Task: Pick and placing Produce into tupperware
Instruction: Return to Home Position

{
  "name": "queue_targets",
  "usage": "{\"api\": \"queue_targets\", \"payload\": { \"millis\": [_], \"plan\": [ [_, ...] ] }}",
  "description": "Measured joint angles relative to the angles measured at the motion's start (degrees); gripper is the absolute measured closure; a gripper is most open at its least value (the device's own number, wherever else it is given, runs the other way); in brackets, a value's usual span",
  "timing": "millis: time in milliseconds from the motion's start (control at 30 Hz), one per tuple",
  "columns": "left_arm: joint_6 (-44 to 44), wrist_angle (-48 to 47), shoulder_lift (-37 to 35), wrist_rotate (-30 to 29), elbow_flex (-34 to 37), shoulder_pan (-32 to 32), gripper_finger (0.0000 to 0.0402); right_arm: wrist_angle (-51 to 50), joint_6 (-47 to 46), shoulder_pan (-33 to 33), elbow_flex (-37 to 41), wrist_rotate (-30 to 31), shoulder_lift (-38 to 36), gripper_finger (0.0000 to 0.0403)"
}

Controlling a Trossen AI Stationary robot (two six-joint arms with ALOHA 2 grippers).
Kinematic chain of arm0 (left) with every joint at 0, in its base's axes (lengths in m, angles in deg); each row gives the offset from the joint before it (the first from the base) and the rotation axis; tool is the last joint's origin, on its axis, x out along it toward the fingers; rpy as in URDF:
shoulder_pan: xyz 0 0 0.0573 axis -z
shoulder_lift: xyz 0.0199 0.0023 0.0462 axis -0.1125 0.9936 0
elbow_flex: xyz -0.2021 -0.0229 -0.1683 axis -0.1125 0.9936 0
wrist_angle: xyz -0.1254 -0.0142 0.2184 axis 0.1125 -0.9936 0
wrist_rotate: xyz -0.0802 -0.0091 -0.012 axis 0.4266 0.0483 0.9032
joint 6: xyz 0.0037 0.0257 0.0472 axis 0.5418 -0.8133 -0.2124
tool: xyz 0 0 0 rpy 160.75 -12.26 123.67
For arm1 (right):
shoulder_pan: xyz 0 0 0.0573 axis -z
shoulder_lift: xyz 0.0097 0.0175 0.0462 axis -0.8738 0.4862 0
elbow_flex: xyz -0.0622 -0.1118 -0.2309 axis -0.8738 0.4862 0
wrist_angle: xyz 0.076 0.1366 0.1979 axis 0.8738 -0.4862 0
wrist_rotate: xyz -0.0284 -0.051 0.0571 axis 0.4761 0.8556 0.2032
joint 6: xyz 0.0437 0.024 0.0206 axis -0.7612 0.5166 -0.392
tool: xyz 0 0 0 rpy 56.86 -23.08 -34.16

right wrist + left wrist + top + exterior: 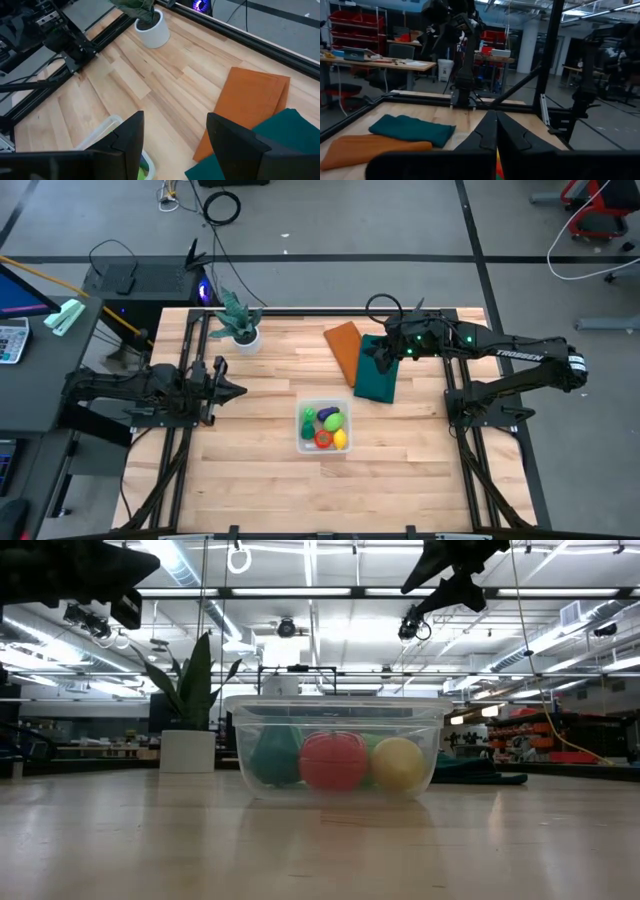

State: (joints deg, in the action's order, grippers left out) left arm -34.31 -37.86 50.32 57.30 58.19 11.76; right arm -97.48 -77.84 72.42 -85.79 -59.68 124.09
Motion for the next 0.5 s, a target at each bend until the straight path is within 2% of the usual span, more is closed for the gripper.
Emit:
{"api": "queue_targets", "payload": {
  "millis": [500],
  "plan": [
    [1.5, -0.6, 0.0, 0.3, 0.0, 0.0, 0.0389, 0.1, 0.6, 0.0, 0.0, 0.0, -0.1, 0.0225]
  ]
}}
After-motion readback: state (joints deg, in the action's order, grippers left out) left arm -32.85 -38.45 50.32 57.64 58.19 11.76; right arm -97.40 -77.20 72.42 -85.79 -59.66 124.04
